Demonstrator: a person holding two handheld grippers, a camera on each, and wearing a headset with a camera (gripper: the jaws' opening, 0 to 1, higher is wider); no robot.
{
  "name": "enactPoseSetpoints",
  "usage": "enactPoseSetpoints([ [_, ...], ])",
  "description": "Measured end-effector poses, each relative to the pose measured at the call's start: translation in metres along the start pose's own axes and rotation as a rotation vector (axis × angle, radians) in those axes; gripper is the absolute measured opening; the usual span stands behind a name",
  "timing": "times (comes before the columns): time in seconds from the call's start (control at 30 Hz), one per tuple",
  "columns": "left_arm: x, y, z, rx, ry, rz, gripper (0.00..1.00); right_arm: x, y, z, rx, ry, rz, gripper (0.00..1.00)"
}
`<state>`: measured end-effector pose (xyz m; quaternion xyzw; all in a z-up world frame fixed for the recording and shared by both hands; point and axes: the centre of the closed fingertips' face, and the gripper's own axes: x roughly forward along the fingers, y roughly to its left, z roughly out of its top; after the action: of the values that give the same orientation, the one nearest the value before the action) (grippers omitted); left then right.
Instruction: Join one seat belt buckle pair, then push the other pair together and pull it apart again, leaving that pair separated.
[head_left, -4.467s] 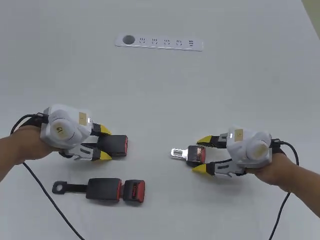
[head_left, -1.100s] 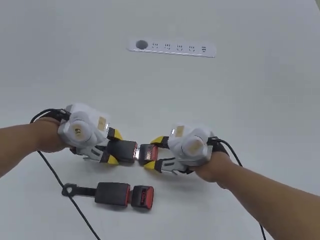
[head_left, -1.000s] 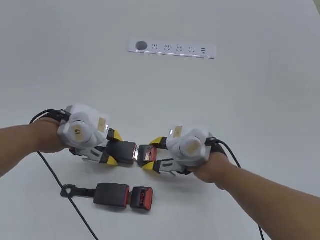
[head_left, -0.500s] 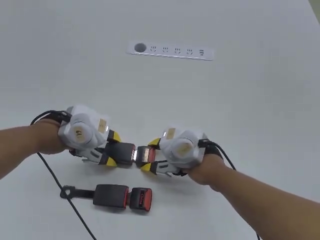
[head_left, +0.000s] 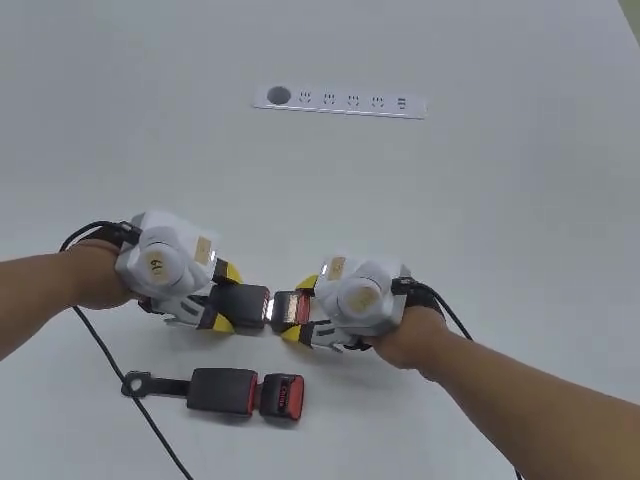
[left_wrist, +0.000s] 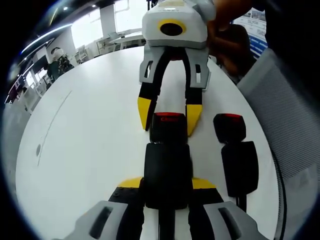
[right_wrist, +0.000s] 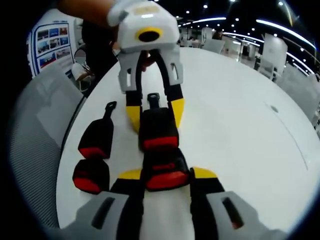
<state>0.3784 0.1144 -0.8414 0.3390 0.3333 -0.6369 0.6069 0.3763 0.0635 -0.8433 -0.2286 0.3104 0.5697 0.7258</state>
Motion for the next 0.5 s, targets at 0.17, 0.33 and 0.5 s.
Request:
enactPoseSetpoints([
  [0.17, -0.0004, -0.0013, 0.0007, -0.007, 0.002, 0.001, 0.35, 0.0001, -0.0006, -0.0008, -0.006, -0.006, 0.0, 0.35],
  [0.33, -0.001, -0.0021, 0.0021, -0.015, 0.004, 0.003, 0.35, -0.0013, -0.0011, -0.0017, -0.009, -0.001, 0.0, 0.35],
  [0.5, -0.0021, -0.0022, 0.0027, -0.017, 0.0, 0.004, 0.35, -0.006, -0.0022, -0.0065, 0.004, -0.004, -0.01, 0.36],
])
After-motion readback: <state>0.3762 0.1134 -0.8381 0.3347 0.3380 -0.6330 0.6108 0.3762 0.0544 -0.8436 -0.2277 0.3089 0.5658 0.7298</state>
